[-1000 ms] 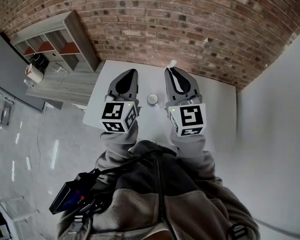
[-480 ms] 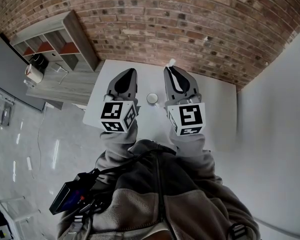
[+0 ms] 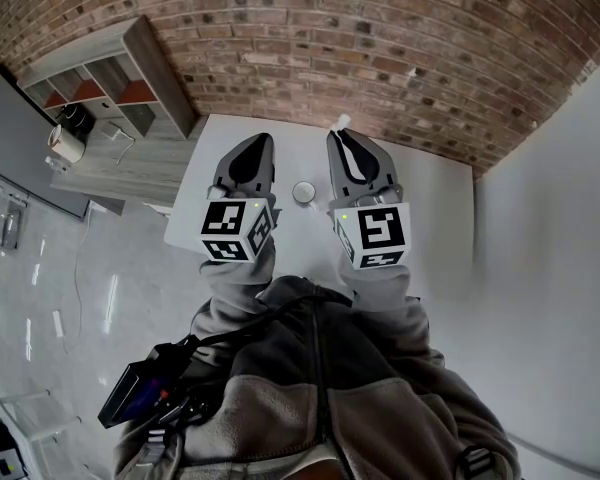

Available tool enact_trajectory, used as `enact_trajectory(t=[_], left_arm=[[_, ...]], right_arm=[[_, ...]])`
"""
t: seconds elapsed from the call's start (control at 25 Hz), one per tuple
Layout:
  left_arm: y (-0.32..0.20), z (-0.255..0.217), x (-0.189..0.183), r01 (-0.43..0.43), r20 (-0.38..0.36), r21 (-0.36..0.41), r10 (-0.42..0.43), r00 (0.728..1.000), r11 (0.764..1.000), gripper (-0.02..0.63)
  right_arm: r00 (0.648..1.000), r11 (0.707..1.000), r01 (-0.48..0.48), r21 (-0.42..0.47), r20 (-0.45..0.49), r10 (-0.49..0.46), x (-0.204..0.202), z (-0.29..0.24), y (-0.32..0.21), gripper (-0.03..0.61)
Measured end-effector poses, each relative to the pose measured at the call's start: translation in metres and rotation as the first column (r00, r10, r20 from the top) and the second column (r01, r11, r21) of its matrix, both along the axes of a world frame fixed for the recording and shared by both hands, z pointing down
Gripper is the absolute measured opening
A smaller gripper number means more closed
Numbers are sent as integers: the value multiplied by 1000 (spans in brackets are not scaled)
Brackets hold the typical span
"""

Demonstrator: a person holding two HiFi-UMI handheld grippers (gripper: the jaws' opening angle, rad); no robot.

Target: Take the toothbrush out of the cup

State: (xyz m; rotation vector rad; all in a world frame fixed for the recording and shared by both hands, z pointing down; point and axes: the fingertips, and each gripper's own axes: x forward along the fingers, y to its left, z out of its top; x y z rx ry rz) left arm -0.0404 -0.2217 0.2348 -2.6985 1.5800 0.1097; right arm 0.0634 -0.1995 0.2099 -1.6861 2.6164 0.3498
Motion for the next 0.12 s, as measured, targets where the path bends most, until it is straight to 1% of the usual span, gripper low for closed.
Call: enact_trajectory(t=[0.12], left_arm=[[-1, 0, 0, -2, -1, -1, 2, 1000, 1000, 3]], right_arm=[[1000, 1000, 0, -2, -1, 0, 0, 1, -1, 29]])
